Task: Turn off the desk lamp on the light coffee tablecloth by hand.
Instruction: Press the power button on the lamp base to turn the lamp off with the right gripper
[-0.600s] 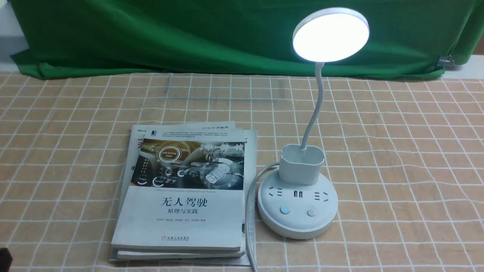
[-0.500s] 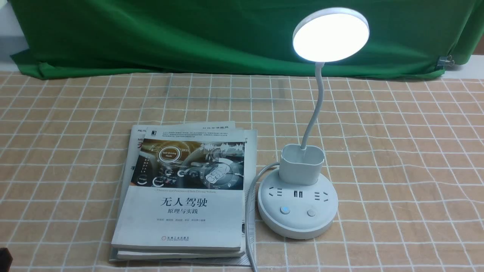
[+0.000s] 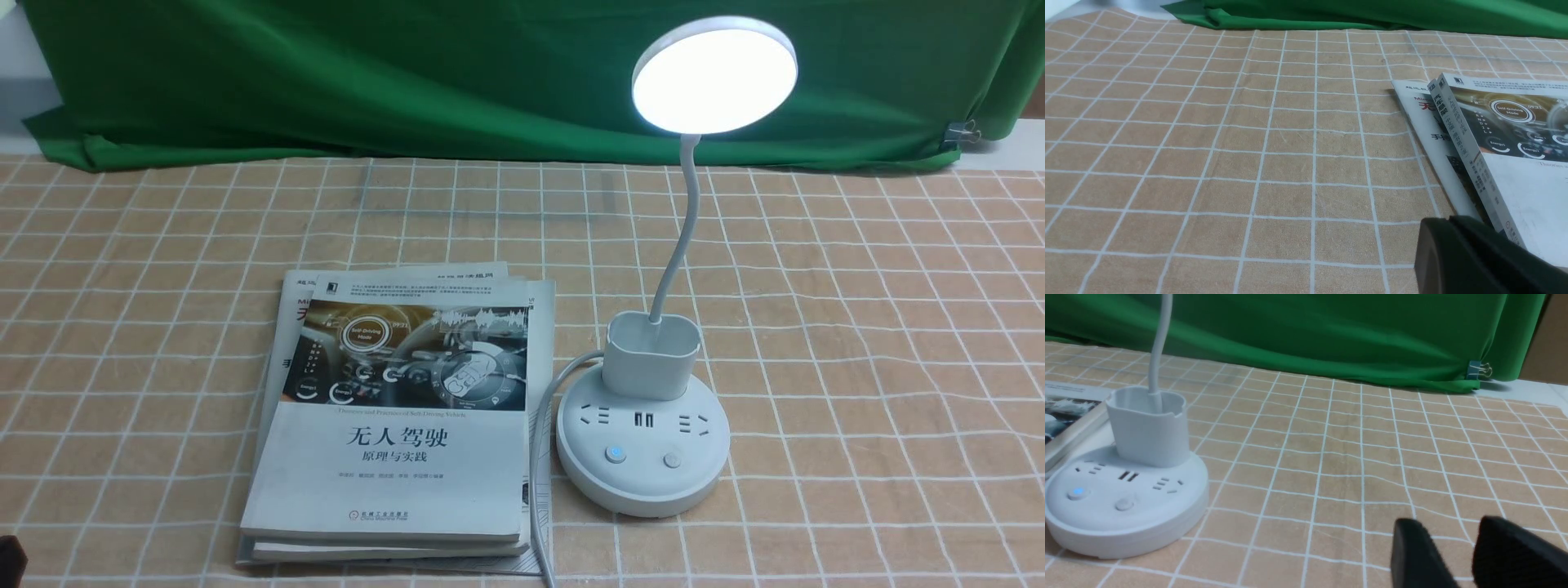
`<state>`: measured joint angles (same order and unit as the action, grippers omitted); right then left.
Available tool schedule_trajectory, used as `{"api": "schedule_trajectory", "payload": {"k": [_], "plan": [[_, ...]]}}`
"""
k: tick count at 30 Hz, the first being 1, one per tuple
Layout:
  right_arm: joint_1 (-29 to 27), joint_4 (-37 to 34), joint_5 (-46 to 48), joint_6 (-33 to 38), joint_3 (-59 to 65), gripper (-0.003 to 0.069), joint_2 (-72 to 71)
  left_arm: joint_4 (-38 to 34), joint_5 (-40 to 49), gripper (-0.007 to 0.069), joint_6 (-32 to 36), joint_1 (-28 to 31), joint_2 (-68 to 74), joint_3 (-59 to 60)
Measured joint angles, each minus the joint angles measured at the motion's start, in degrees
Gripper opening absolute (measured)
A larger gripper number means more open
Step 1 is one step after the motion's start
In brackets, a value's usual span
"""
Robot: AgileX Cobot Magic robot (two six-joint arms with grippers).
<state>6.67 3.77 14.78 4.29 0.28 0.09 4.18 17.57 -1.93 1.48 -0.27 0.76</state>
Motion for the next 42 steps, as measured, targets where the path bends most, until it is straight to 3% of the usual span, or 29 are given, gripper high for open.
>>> {"api": "schedule_trajectory", "payload": {"k": [17, 21, 26, 32, 38, 42], "plan": [[0.0, -0.2, -0.6, -0.2, 0.0, 0.0239, 0.0, 0.0, 0.0, 0.0004, 0.0, 0.0, 0.0, 0.0], [0.0, -8.9, -9.0, -10.8, 0.0, 0.0239, 0.0, 0.0, 0.0, 0.0004, 0.0, 0.0, 0.0, 0.0], [0.0, -13.1, -19.8, -23.9, 0.0, 0.0239, 0.0, 0.0, 0.0, 0.0004, 0.0, 0.0, 0.0, 0.0], [0.0, -13.4, -26.7, -21.5, 0.0, 0.0239, 0.0, 0.0, 0.0, 0.0004, 0.0, 0.0, 0.0, 0.0], [0.0, -13.5, -27.6, -21.2, 0.0, 0.0233, 0.0, 0.0, 0.0, 0.0004, 0.0, 0.0, 0.0, 0.0], [0.0, -13.6, -23.7, -23.0, -0.4, 0.0162, 0.6, 0.0, 0.0, 0.0004, 0.0, 0.0, 0.0, 0.0]]}}
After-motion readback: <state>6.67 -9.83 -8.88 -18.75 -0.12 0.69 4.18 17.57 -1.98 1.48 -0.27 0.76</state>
